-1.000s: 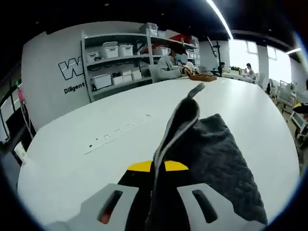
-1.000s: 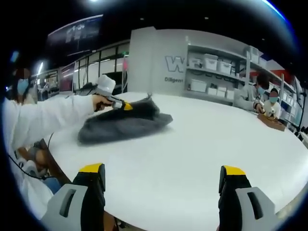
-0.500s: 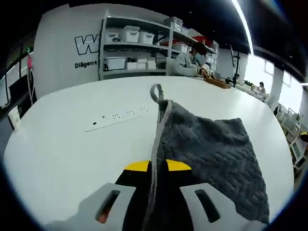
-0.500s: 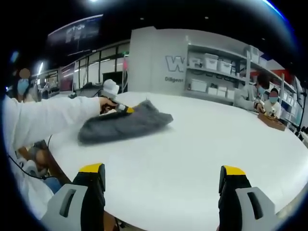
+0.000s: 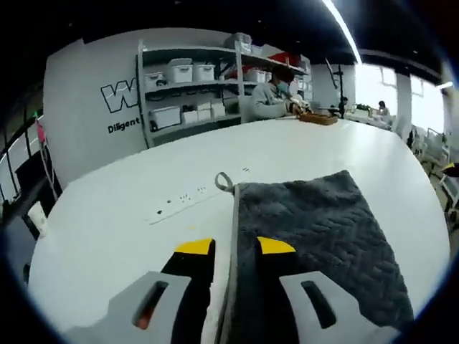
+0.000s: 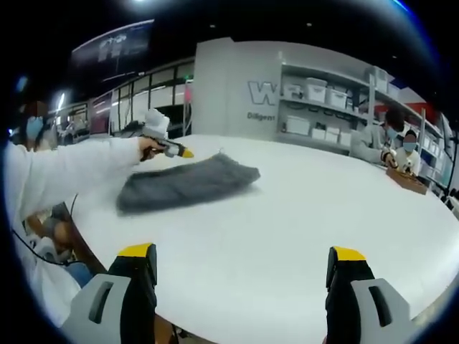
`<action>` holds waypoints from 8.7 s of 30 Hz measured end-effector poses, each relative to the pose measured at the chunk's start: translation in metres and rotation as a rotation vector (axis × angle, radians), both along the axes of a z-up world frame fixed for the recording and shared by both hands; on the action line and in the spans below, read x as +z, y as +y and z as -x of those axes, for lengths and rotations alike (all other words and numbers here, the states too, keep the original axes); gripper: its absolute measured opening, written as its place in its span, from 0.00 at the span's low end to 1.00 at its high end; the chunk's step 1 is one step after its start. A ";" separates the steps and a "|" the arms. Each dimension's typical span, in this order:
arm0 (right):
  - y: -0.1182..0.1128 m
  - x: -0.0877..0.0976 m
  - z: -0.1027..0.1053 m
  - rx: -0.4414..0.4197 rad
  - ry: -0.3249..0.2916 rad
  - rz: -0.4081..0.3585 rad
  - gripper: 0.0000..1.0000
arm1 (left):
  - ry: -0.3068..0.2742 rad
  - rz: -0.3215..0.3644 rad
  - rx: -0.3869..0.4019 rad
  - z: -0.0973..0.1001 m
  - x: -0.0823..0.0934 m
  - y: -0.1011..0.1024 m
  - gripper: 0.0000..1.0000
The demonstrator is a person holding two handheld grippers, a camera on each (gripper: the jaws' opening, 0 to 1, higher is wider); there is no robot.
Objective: Open the folded towel by lifting each exposed corner and separating the folded layers until the towel lies flat within the target outline without major curled edges
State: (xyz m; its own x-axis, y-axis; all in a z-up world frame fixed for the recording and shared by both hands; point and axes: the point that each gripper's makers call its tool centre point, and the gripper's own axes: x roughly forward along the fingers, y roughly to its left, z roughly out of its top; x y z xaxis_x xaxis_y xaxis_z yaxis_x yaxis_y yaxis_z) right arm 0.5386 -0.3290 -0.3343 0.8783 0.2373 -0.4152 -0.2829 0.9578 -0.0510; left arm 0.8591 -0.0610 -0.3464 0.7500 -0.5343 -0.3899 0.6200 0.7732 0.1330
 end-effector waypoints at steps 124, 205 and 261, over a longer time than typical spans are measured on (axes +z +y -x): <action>0.287 -0.069 -0.063 0.099 -0.125 0.029 0.47 | 0.000 0.170 -0.114 0.285 0.012 0.149 1.00; 0.113 -0.063 -0.057 -0.166 -0.189 0.174 0.01 | 0.027 0.182 -0.116 0.284 0.008 0.151 0.99; 0.139 -0.028 -0.018 -0.020 -0.166 0.099 0.91 | 0.018 0.190 -0.122 0.290 0.013 0.154 0.99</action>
State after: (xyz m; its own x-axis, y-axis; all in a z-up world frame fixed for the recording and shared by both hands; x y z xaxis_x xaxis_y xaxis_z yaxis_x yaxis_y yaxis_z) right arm 0.5565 -0.1897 -0.3622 0.9406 0.1842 -0.2851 -0.2437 0.9512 -0.1894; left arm 0.5690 0.0926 -0.3338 0.6691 -0.6857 -0.2865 0.7115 0.7024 -0.0194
